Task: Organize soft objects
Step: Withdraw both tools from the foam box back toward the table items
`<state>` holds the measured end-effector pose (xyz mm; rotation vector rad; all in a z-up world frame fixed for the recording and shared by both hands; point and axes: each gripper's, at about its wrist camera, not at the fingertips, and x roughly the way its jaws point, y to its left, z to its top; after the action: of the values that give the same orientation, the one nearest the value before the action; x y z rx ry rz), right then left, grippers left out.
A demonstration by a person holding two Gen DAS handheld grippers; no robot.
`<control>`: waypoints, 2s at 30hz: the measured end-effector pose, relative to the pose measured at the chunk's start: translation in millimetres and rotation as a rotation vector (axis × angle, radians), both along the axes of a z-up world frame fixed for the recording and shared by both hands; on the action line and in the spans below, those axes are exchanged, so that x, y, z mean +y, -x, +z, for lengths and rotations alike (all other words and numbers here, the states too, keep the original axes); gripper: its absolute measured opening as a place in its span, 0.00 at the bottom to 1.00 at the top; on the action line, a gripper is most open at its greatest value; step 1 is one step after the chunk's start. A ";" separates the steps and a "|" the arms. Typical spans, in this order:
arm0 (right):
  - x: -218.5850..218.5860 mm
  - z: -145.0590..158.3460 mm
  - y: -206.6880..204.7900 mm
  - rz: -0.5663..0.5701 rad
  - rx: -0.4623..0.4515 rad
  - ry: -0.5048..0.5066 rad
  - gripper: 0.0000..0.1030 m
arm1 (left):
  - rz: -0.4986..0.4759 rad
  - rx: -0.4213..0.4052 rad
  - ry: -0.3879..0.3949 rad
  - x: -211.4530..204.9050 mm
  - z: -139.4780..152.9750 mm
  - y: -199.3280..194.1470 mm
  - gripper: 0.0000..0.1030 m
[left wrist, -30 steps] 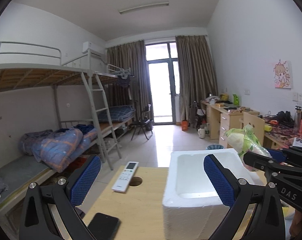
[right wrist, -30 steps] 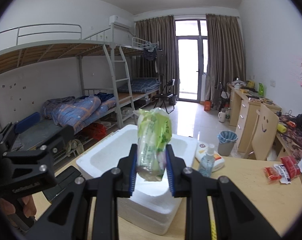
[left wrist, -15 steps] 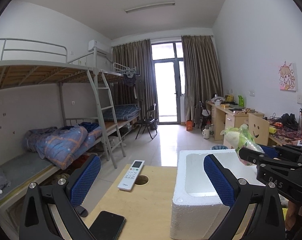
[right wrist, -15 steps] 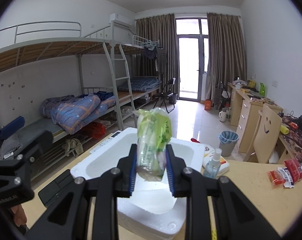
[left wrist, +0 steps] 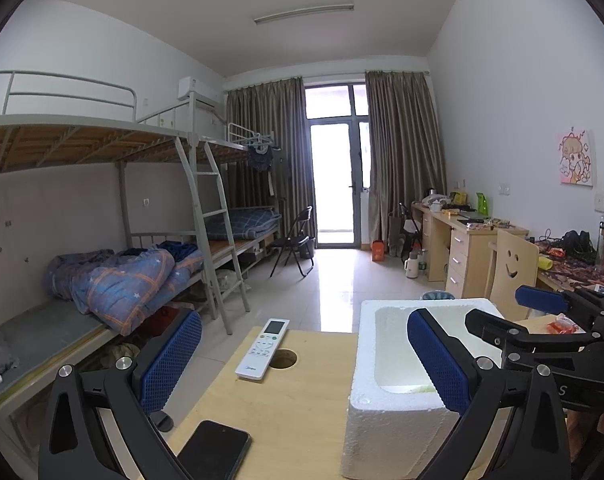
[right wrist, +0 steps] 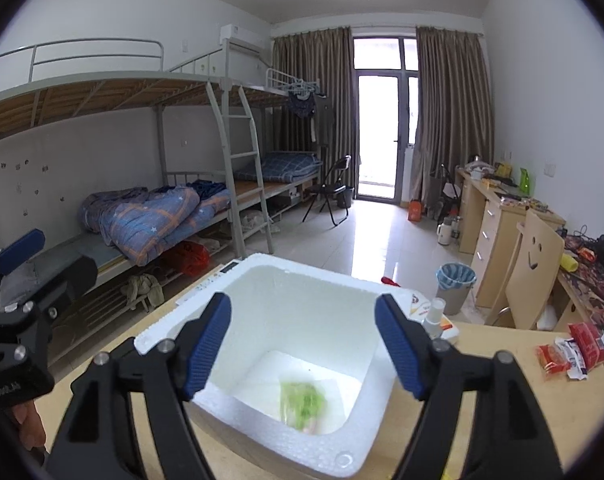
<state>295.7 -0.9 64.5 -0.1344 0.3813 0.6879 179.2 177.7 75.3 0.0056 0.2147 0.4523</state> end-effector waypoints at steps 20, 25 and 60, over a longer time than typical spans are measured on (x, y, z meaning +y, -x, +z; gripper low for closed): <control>-24.8 19.9 18.6 -0.027 -0.018 -0.009 0.77 | -0.046 -0.034 -0.002 -25.8 15.7 20.1 1.00; -45.2 29.2 36.3 -0.052 -0.036 -0.019 0.79 | -0.086 -0.043 0.010 -44.2 21.7 34.7 1.00; -175.6 10.4 226.2 -0.292 -0.168 -0.161 1.00 | -0.307 -0.137 0.031 -165.1 1.7 217.7 1.00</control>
<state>69.5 -176.6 74.9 0.0171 0.1775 0.4126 -38.5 12.6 77.0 -0.0226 0.0834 0.1428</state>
